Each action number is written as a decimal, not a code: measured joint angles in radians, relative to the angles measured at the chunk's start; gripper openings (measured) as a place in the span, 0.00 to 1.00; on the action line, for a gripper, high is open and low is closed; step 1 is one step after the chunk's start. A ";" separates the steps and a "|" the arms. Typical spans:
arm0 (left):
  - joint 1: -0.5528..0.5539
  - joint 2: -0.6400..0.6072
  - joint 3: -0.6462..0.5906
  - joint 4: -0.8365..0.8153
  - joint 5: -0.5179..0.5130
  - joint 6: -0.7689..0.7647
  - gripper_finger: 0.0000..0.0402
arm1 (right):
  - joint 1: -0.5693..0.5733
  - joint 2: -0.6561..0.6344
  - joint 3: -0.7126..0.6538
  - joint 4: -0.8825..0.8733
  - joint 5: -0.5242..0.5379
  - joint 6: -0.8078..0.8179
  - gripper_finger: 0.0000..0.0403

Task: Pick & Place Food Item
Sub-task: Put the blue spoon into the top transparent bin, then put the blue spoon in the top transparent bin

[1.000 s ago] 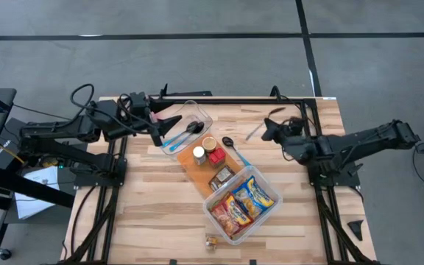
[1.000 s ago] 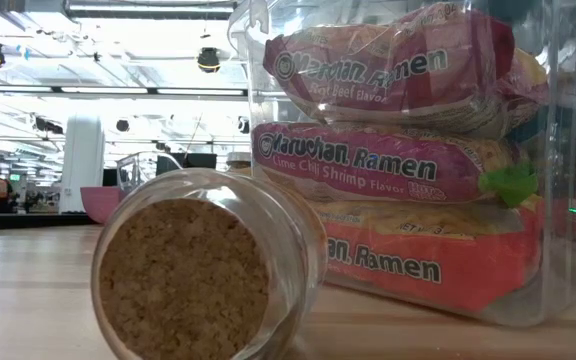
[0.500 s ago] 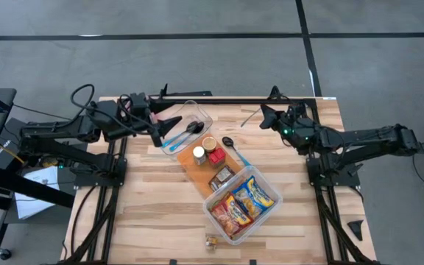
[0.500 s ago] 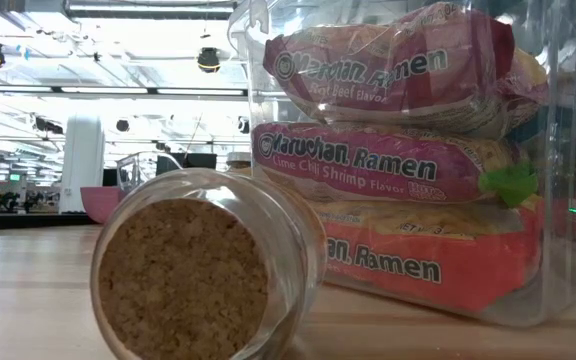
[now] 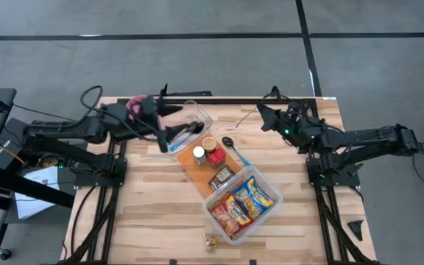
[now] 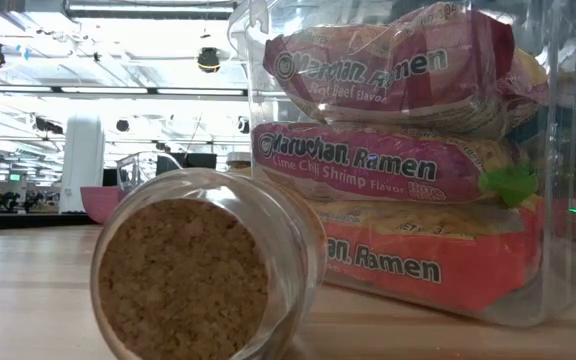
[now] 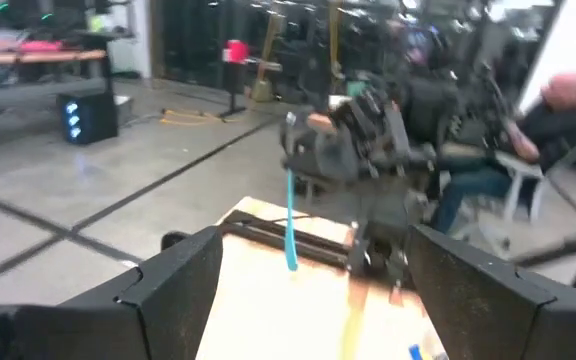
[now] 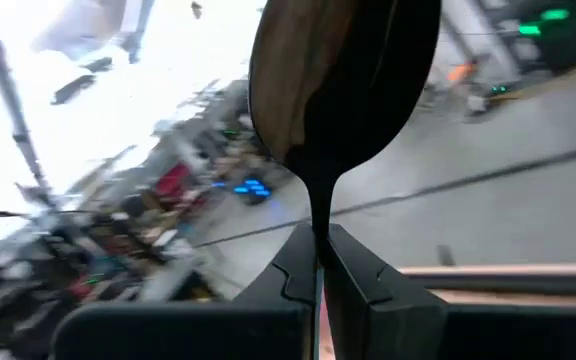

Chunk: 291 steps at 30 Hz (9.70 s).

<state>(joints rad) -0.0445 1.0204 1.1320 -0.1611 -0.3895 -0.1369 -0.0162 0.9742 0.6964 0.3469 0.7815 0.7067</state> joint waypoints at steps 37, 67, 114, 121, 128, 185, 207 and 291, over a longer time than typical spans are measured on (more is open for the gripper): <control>-0.050 0.201 0.001 0.126 -0.416 0.268 0.77 | -0.024 0.633 0.598 0.135 -0.443 -0.179 0.00; -0.046 0.204 0.001 0.123 -0.396 0.252 0.37 | -0.018 0.630 0.597 0.092 -0.478 -0.184 0.00; -0.050 0.203 0.000 0.124 -0.374 0.174 0.00 | -0.015 0.629 0.597 0.103 -0.501 -0.184 0.32; -0.050 0.194 0.000 0.120 -0.373 0.157 0.01 | -0.016 0.629 0.597 0.090 -0.486 -0.184 0.32; -0.050 0.168 0.000 0.111 -0.373 0.154 0.00 | -0.016 0.629 0.597 0.082 -0.485 -0.191 0.32; 0.196 0.114 0.000 -0.482 0.072 0.004 0.01 | 0.417 0.151 0.597 -1.038 -0.225 0.012 0.30; 0.502 0.408 0.000 -0.549 0.329 0.338 0.01 | 0.655 0.159 0.596 -0.828 0.142 0.046 0.30; 0.634 0.508 -0.399 0.077 0.458 0.218 0.14 | 0.576 0.160 0.597 -0.845 0.267 0.001 0.31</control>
<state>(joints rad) 0.5896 1.5284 0.7334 -0.0844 0.0685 0.0813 0.5598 1.1337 1.2930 -0.4976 1.0485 0.7079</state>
